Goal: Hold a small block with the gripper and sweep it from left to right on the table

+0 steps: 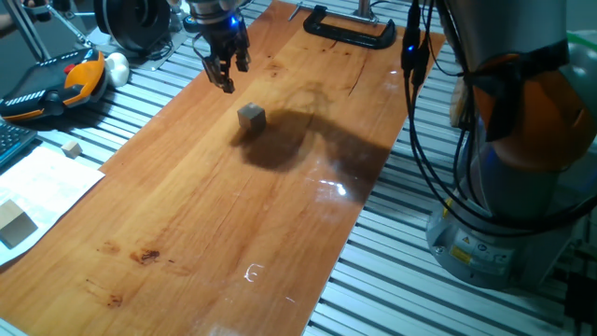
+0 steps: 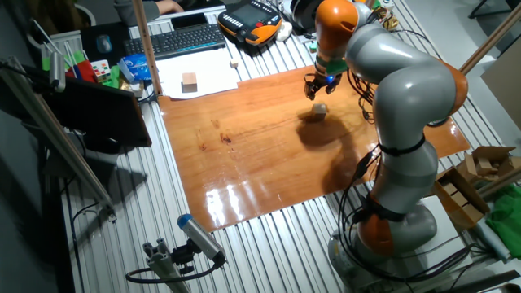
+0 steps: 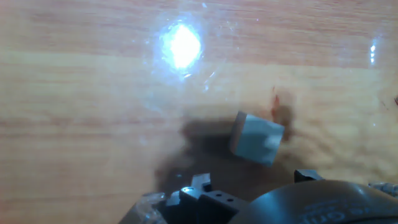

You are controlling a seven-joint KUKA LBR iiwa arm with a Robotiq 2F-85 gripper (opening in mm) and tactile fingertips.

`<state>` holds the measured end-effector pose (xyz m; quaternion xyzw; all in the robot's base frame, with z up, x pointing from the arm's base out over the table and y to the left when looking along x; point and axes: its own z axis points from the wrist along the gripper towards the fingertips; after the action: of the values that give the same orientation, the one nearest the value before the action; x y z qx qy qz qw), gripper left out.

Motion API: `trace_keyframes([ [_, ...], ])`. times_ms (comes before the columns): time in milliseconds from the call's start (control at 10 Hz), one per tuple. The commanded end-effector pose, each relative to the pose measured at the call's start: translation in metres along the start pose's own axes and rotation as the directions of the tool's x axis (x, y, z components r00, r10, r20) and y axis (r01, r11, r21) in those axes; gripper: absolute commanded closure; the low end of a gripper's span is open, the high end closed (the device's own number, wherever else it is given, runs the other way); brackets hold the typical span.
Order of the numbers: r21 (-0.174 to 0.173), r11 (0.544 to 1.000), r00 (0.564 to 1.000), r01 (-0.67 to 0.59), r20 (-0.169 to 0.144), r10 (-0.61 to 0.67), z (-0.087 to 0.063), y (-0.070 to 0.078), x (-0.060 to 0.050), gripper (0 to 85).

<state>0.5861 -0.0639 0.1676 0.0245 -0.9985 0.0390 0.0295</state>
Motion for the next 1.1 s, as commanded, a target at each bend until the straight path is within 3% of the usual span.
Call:
trace_keyframes([
  [0,-0.017,1.000,1.000,-0.005,-0.003,0.005,0.004,-0.002,-0.002,16.0],
  [400,-0.029,1.000,1.000,-0.006,-0.010,0.006,0.014,-0.009,-0.004,15.7],
  [700,-0.044,0.998,0.998,-0.038,-0.054,0.035,0.014,-0.009,-0.004,15.7],
  [900,-0.009,0.995,0.991,-0.103,-0.081,0.102,0.014,-0.009,-0.004,14.7],
  [1000,0.010,0.992,0.989,-0.126,-0.080,0.126,0.014,-0.009,-0.004,13.7],
])
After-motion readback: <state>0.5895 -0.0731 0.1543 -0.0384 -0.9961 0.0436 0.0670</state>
